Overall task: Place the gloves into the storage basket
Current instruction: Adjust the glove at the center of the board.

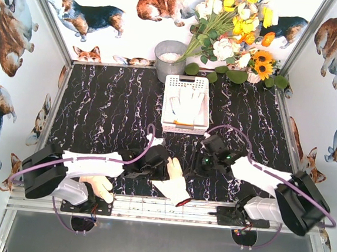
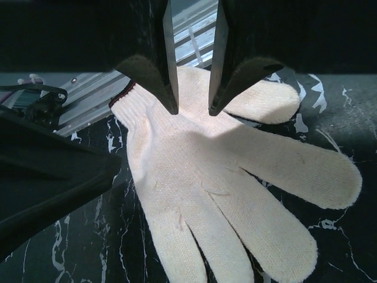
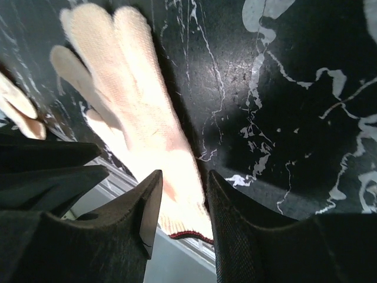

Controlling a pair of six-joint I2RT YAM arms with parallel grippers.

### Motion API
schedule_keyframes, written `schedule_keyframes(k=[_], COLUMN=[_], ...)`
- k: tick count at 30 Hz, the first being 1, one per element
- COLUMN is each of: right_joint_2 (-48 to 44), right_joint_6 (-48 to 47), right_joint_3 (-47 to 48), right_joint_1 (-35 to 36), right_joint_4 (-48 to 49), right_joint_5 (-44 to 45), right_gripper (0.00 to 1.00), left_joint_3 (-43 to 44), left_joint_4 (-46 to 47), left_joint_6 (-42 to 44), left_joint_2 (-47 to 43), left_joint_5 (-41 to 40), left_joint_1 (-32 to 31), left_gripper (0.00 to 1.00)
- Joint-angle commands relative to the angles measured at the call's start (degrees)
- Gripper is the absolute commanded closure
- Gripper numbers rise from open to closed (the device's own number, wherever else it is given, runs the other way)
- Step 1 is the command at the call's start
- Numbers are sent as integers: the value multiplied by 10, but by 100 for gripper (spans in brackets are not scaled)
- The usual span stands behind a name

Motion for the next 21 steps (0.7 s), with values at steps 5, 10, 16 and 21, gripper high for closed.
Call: schedule_keyframes(k=[5, 10, 16, 21], right_joint_2=[84, 116, 114, 69], right_joint_6=[-22, -22, -3, 32], right_joint_3=[31, 42, 54, 40], right_joint_1=[27, 30, 31, 31], right_joint_4=[77, 92, 31, -10], right_joint_5=[6, 7, 67, 129], right_gripper=[63, 68, 97, 100], left_joint_3=[-6, -6, 10, 86], left_joint_4=[32, 41, 97, 120], left_joint_6=[-15, -4, 37, 96], left_joint_2=[39, 58, 108, 173], left_joint_5=[5, 2, 17, 36], left_joint_1=[11, 27, 65, 75], left_gripper=[80, 83, 86, 88])
